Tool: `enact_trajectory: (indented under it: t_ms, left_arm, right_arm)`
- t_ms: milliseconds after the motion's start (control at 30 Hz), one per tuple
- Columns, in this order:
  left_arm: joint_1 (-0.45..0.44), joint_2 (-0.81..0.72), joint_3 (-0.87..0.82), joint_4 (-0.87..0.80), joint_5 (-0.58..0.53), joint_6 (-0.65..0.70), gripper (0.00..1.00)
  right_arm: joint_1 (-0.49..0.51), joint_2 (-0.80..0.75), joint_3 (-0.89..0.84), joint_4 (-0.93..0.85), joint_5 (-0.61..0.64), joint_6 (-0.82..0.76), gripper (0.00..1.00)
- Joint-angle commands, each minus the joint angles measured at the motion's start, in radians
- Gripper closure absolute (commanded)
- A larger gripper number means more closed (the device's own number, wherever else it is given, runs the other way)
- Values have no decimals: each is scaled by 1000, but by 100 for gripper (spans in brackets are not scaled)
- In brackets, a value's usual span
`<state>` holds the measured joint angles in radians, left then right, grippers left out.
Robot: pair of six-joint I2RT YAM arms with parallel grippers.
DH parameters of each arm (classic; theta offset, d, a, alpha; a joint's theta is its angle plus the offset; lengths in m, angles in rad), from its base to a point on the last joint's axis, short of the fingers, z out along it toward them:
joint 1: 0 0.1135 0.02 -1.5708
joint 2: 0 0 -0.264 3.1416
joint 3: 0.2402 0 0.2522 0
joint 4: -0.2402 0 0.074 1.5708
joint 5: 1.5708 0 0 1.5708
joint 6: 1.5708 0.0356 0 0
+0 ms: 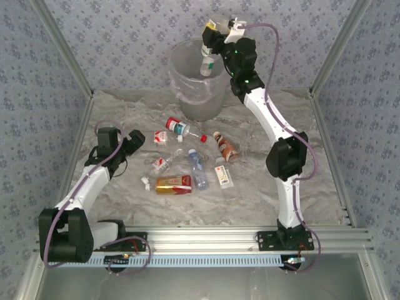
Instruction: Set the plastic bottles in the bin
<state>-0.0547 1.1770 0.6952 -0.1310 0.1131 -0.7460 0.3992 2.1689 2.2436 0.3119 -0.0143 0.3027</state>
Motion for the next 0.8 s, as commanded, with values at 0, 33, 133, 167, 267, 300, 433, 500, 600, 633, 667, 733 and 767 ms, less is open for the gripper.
enact_trajectory:
  t_ms: [0, 33, 133, 167, 267, 300, 433, 500, 600, 633, 667, 733, 767]
  left_arm:
    - [-2, 12, 5, -1, 14, 5, 0]
    - [-3, 16, 6, -1, 16, 4, 0]
    - [-3, 25, 11, 0, 23, 4, 1]
    - [-2, 28, 12, 1, 24, 5, 1]
    - [-3, 37, 16, 0, 24, 4, 1]
    - [-3, 42, 18, -1, 26, 4, 1]
    - [-3, 57, 24, 3, 33, -1, 1]
    - [-2, 66, 27, 4, 38, -5, 1]
    - [-3, 77, 31, 10, 49, -11, 0]
    - [-2, 80, 32, 11, 54, -15, 0]
    - [-2, 82, 33, 13, 58, -16, 0]
    - [-3, 84, 33, 11, 62, -19, 1]
    - [-3, 84, 33, 10, 62, -19, 1]
  right_arm:
    - [1, 67, 84, -63, 17, -134, 36]
    - [1, 80, 96, -82, 12, -149, 36]
    - [3, 124, 147, -170, -14, -207, 35]
    - [2, 129, 151, -186, -19, -215, 35]
    - [5, 135, 154, -261, -24, -241, 35]
    - [5, 133, 156, -291, -26, -243, 35]
    - [6, 122, 164, -406, -59, -258, 34]
    - [6, 123, 171, -465, -86, -270, 32]
    - [7, 125, 171, -522, -105, -285, 30]
    - [7, 126, 172, -541, -105, -287, 29]
    - [8, 124, 172, -555, -105, -287, 29]
    - [10, 121, 178, -592, -107, -285, 29]
    - [12, 119, 180, -606, -107, -282, 29]
